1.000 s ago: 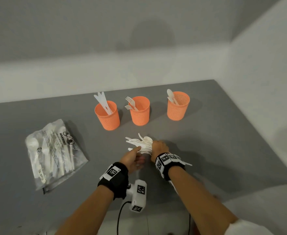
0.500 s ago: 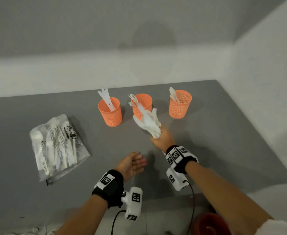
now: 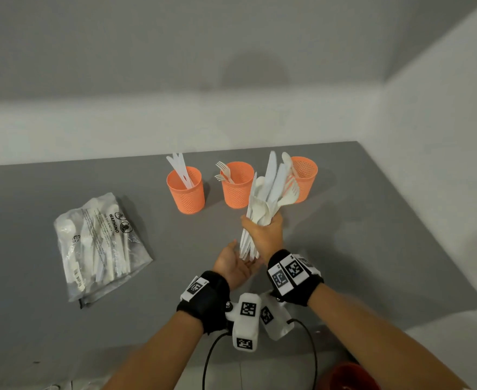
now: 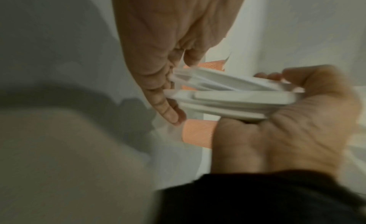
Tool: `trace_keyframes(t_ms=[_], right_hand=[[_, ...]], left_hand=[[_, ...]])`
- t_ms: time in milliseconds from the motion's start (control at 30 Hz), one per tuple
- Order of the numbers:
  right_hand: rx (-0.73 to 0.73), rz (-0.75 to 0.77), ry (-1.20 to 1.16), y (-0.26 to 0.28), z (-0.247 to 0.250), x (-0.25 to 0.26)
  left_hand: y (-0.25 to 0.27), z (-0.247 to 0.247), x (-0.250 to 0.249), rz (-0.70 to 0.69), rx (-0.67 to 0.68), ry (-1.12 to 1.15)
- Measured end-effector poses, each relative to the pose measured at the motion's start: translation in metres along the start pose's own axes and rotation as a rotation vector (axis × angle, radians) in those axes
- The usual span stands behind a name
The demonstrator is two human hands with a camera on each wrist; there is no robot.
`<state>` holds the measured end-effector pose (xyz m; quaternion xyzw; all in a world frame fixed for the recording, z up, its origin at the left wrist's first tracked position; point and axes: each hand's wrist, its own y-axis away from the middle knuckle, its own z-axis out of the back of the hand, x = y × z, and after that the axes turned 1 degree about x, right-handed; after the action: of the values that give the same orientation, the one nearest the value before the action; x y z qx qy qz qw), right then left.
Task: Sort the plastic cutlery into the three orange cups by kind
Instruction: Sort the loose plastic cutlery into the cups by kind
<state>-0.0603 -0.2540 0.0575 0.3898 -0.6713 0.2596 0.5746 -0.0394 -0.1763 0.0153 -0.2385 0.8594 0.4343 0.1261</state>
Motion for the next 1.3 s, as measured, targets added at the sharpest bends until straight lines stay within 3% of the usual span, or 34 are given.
trace_keyframes(t_ms=[433,633,800,900,1067,1167,1300], right_hand=[[0.049,-0.065,0.045,0.005,0.006,-0.003],[0.077,-0.219,0.049,-0.007,0.014,-0.010],[0.111,-0.257,0.031,-0.014,0.023,-0.009],[0.129,-0.257,0.051,-0.020,0.031,-0.009],[0.219,-0.242,0.066,-0.016,0.037,-0.010],[0.252,-0.245,0.052,-0.014,0.039,-0.013],[0.309,-0.279,0.048,-0.015,0.046,-0.015]], left_hand=[[0.022,-0.029,0.001,-0.084,0.198,-0.038],[0.020,-0.026,0.006,-0.122,0.143,-0.218],[0.024,-0.016,-0.003,-0.170,-0.052,-0.586],[0.025,-0.017,-0.015,-0.381,-0.170,-0.649],[0.026,-0.037,-0.030,-0.753,-0.150,-0.743],[0.019,-0.044,-0.030,-0.869,-0.208,-0.866],[0.008,-0.041,-0.031,-0.874,-0.321,-0.912]])
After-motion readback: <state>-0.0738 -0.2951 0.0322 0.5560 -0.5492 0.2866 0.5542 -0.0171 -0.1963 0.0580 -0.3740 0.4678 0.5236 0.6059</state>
